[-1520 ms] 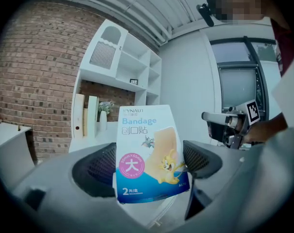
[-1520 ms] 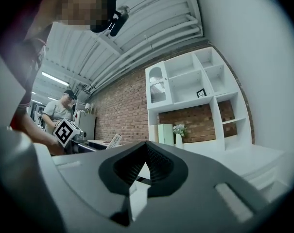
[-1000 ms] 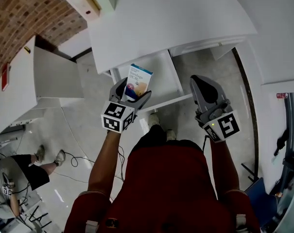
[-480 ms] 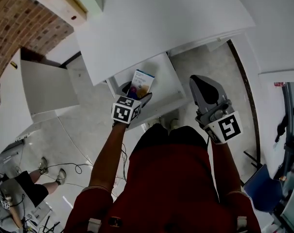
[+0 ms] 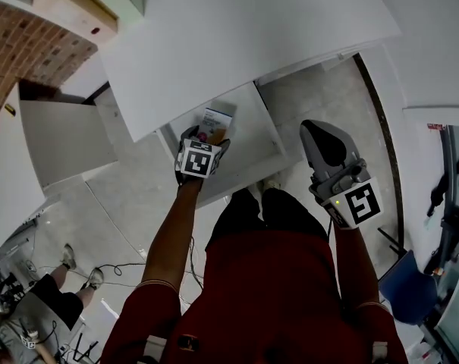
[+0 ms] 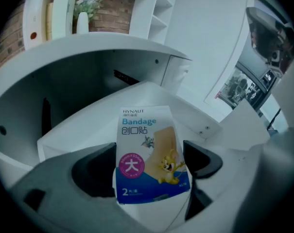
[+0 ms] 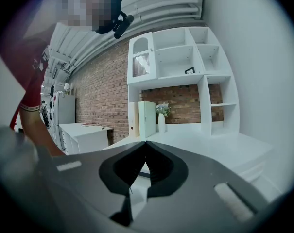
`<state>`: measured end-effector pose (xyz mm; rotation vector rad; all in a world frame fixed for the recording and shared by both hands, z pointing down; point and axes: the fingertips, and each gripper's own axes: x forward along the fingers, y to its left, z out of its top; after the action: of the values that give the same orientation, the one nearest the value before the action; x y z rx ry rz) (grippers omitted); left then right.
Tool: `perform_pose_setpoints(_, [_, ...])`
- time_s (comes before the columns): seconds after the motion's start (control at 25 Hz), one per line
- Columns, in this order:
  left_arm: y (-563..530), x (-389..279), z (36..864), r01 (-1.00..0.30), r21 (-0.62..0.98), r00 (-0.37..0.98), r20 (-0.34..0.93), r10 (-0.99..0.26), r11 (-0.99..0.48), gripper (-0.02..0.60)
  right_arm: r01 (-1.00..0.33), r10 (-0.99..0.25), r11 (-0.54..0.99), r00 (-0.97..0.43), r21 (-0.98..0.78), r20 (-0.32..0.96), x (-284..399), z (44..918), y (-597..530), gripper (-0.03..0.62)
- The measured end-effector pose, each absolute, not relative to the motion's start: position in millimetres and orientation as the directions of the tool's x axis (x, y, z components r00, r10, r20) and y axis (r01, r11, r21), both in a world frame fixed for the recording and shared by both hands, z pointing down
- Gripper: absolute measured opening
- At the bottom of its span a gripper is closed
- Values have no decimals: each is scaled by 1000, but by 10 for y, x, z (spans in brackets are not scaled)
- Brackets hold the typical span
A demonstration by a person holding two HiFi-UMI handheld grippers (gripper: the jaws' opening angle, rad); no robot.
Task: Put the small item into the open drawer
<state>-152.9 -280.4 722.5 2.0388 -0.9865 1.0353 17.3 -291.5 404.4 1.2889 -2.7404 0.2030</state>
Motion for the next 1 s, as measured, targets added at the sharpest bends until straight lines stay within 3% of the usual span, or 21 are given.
perform_pose_setpoints(0.84, [-2845, -1610, 7924, -891, 127, 262, 928, -263, -437, 434, -768, -744, 633, -639, -98, 196, 379, 4258, -3037, 12])
perform_pose_setpoints(1.0, [-2838, -1613, 7904, -889, 125, 266, 924, -275, -440, 463, -763, -739, 639, -645, -101, 193, 399, 4268, -3003, 12])
